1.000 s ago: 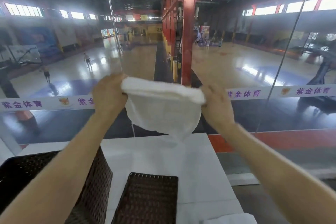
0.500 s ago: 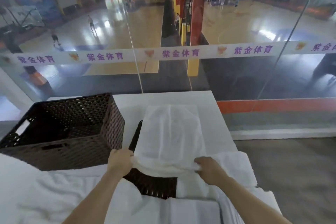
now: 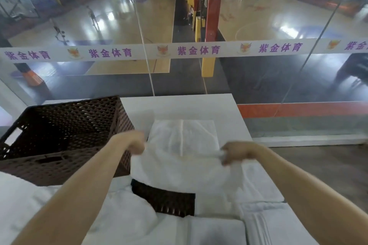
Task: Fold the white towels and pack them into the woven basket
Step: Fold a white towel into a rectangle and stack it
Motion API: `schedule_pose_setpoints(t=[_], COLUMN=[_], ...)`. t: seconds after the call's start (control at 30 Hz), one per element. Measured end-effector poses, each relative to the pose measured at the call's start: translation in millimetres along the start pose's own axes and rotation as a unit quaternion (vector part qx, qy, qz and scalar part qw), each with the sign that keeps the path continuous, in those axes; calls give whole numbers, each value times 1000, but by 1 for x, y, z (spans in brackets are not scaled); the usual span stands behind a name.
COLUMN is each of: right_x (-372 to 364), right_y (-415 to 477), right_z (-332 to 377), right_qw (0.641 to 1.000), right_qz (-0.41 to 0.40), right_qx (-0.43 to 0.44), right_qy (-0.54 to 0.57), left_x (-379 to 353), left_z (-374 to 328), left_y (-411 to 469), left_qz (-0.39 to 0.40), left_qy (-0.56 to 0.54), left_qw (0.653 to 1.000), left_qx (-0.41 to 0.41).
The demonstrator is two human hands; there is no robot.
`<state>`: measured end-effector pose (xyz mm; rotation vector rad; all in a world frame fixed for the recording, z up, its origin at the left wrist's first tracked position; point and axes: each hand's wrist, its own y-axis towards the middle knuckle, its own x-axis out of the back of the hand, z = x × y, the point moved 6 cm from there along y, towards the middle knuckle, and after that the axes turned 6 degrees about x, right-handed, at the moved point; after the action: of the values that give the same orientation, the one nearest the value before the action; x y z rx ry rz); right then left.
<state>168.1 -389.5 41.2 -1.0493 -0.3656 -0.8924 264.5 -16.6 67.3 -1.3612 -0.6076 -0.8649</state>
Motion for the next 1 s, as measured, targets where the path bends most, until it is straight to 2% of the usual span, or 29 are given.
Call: schedule_pose_setpoints(t=[0.07,0.13,0.2,0.27,0.33,0.4,0.53,0.6,0.67,0.8,1.0], right_x=[66,113,113,76,20,-37,-126,-149,-164,-171,-180], right_y=[21,34,51,75,86,101,114,113,108,94,88], right_z=[-2,-16,-31,-49,-57,-60,-51,-48,-50,-59,-69], right_qw=[978,930,925,944,964,979,988,982,979,959,967], right_qz=[-187,-335,-355,-309,-259,-202,-140,-140,-151,-239,-212], right_qx=[2,-19,-46,-59,-50,-29,-10,-13,-33,-101,-142], right_qy=[91,151,126,97,41,-2,-68,-123,-130,-115,-15], left_x=[57,86,79,35,-33,-104,-202,-216,-225,-245,-308], left_z=[12,28,36,31,25,23,26,31,41,53,96], left_y=[33,50,65,88,104,118,127,124,120,101,92], left_qz=[-162,-288,-333,-273,-169,-77,5,0,-19,-20,-37], left_qy=[-112,-211,-264,-287,-316,-349,-377,-391,-416,-551,-535], left_qw=[980,933,904,916,931,928,913,906,892,801,793], left_qx=[6,33,53,63,76,108,155,161,179,232,288])
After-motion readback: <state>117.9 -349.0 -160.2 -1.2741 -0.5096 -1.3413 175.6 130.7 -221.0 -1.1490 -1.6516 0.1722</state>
